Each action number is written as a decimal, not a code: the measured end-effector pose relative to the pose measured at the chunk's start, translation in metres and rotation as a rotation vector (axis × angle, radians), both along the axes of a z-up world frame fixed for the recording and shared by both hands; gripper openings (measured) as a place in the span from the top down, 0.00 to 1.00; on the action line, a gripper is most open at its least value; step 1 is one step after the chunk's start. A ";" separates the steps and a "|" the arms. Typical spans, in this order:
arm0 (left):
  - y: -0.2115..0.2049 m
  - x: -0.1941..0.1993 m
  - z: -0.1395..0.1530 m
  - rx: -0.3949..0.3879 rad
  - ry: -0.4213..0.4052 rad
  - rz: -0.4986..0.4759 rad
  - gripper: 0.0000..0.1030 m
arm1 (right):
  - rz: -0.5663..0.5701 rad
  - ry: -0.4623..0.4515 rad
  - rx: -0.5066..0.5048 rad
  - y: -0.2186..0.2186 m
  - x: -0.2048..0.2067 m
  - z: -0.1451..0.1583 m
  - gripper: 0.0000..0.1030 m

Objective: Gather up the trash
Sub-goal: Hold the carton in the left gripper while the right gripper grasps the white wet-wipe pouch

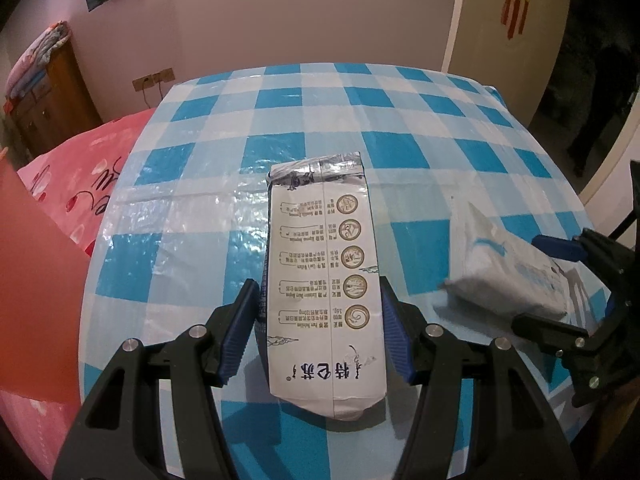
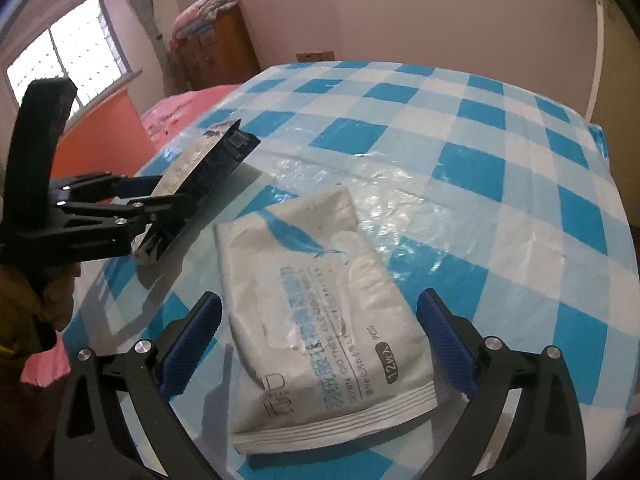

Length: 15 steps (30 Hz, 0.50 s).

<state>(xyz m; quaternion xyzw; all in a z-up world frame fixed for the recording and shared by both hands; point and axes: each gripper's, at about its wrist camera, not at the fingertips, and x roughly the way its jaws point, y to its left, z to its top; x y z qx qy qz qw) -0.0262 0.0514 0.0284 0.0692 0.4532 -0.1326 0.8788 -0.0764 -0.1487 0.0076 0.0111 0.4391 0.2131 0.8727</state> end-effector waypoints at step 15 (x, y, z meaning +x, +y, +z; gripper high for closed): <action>0.009 -0.012 -0.001 -0.051 -0.007 -0.013 0.42 | -0.077 -0.010 -0.032 0.006 -0.003 -0.001 0.07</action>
